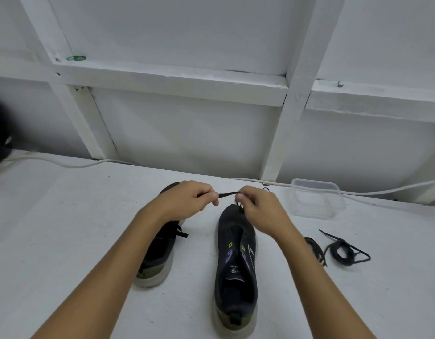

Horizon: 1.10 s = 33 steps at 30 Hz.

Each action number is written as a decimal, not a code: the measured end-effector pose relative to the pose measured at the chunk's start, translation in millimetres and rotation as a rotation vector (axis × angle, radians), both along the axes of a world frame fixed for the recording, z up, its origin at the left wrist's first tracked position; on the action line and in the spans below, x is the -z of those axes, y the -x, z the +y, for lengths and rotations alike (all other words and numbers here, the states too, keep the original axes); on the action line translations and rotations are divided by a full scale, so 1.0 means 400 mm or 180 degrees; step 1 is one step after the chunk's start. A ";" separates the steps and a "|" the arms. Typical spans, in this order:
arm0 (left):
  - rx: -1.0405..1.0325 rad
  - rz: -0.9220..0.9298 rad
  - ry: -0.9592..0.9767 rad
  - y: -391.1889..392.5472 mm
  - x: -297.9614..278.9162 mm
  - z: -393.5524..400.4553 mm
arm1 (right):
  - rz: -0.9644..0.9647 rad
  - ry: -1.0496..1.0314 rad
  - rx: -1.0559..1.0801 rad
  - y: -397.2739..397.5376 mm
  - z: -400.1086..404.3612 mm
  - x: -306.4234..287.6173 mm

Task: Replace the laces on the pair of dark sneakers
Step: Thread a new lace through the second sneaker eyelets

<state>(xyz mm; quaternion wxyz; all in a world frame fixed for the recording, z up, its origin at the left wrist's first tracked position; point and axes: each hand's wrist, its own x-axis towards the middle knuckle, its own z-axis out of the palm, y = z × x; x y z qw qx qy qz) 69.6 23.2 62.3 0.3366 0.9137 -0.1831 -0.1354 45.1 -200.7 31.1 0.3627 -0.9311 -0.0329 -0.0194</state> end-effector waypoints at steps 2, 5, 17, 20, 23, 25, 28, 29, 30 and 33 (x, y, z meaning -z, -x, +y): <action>-0.0092 0.0026 -0.0112 -0.004 0.010 0.039 | 0.0094 -0.0413 0.0617 -0.017 -0.052 0.006; -0.0179 0.0061 -0.0216 -0.009 0.034 0.074 | 0.0518 -0.0356 0.1018 -0.030 -0.102 0.027; 0.0160 0.0299 -0.0153 -0.009 0.040 0.009 | 0.0468 -0.0340 -0.0551 -0.001 0.013 0.027; 0.0179 0.0294 -0.0131 -0.007 0.041 0.006 | 0.0446 -0.0441 -0.0527 0.006 0.018 0.027; 0.0255 0.0278 -0.0132 -0.002 0.043 0.000 | 0.0446 -0.0349 -0.0529 0.010 0.020 0.026; 0.0289 0.0291 -0.0109 0.000 0.046 -0.006 | 0.0397 -0.0232 -0.0530 0.010 0.023 0.028; 0.0209 0.0342 -0.0055 -0.001 0.052 -0.003 | 0.0289 -0.0132 -0.0380 0.005 0.020 0.027; 0.0153 0.0372 -0.0029 -0.003 0.053 0.003 | 0.0236 -0.0084 -0.0294 0.002 0.016 0.027; 0.0096 0.0399 -0.0012 -0.005 0.053 0.011 | 0.0182 -0.0037 -0.0188 -0.003 0.008 0.028; 0.0007 0.0498 -0.0022 -0.006 0.055 0.038 | 0.0078 0.0002 0.0115 -0.018 -0.027 0.030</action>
